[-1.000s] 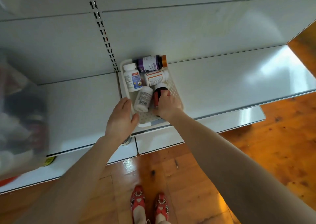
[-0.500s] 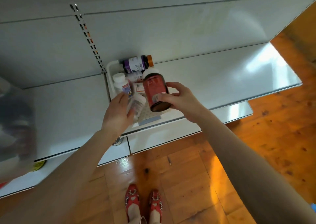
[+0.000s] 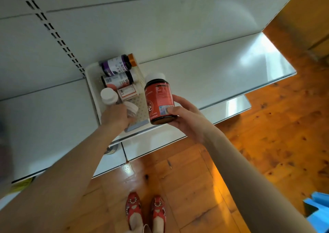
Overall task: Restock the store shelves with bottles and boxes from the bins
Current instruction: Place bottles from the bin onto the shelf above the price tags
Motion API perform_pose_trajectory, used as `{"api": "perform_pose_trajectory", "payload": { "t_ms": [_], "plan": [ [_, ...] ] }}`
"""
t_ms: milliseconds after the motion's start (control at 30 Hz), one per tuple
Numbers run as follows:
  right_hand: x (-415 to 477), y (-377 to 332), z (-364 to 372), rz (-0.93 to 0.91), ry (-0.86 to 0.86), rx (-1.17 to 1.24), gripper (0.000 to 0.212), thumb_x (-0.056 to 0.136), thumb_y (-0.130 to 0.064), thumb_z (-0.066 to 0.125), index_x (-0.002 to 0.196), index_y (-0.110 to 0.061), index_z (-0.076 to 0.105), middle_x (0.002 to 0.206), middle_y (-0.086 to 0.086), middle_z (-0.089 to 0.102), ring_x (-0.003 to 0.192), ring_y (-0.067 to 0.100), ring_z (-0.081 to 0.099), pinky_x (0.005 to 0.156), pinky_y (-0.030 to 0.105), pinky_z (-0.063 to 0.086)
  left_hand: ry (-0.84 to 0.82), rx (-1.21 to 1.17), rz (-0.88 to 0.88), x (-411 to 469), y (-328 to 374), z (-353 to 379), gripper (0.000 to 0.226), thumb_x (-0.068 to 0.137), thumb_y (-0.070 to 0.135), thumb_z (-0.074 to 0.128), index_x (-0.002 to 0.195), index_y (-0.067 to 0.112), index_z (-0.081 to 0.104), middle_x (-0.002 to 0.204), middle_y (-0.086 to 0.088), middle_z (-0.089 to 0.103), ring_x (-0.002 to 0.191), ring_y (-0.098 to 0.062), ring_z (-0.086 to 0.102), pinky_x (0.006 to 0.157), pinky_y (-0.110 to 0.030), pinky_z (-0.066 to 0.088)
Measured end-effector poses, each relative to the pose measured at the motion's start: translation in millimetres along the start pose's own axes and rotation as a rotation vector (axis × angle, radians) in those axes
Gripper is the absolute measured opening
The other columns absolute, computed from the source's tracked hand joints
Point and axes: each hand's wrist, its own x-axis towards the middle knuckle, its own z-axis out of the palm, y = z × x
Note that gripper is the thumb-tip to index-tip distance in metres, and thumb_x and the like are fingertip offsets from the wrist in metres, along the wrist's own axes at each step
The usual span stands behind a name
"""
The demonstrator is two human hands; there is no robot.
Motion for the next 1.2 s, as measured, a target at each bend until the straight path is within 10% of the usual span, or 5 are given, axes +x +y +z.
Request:
{"api": "perform_pose_trajectory", "payload": {
  "t_ms": [100, 367, 567, 733, 1200],
  "plan": [
    [-1, 3, 2, 0.014, 0.0, -0.007, 0.052, 0.083, -0.006, 0.062, 0.131, -0.013, 0.043, 0.115, 0.018, 0.061, 0.098, 0.023, 0.065, 0.09, 0.03, 0.053, 0.037, -0.191, 0.031, -8, 3, -9, 0.028, 0.085, 0.034, 0.062, 0.071, 0.013, 0.048, 0.075, -0.005, 0.055, 0.072, -0.023, 0.052, 0.06, -0.03, 0.037],
    [-31, -14, 20, 0.025, 0.004, 0.0, 0.052, 0.083, -0.002, 0.059, 0.131, -0.014, 0.044, 0.113, 0.018, 0.062, 0.099, 0.025, 0.065, 0.087, 0.029, 0.055, 0.218, -0.835, -0.052, -81, 4, -62, 0.022, 0.077, 0.032, 0.072, 0.09, 0.017, 0.064, 0.08, 0.003, 0.063, 0.07, -0.011, 0.059, 0.059, -0.02, 0.044],
    [-89, -27, 36, 0.052, -0.109, -0.064, 0.069, 0.069, -0.009, 0.069, 0.133, -0.019, 0.043, 0.109, 0.018, 0.063, 0.1, 0.027, 0.064, 0.094, 0.036, 0.051, -0.054, -1.388, -0.201, -177, 8, -80, 0.027, 0.078, 0.018, 0.069, 0.103, 0.01, 0.066, 0.085, -0.004, 0.071, 0.071, -0.015, 0.067, 0.065, -0.026, 0.052],
    [-142, -39, 44, 0.105, -0.265, -0.039, 0.096, 0.049, -0.018, 0.087, 0.135, -0.015, 0.043, 0.113, 0.021, 0.061, 0.099, 0.031, 0.062, 0.087, 0.039, 0.053, -0.077, -1.602, -0.148, -249, 16, -107, 0.045, 0.06, 0.023, 0.07, 0.104, 0.014, 0.062, 0.095, -0.002, 0.072, 0.085, -0.015, 0.069, 0.07, -0.026, 0.055],
    [-204, -87, 165, -0.004, -0.216, -0.268, 0.044, 0.073, -0.042, 0.068, 0.106, -0.015, 0.059, 0.087, 0.002, 0.072, 0.074, 0.011, 0.069, 0.064, 0.023, 0.055, 0.234, -1.732, -0.104, -372, -22, -192, 0.05, 0.061, 0.019, 0.069, 0.11, 0.015, 0.058, 0.094, -0.002, 0.072, 0.084, -0.015, 0.07, 0.065, -0.022, 0.056]
  ]
}}
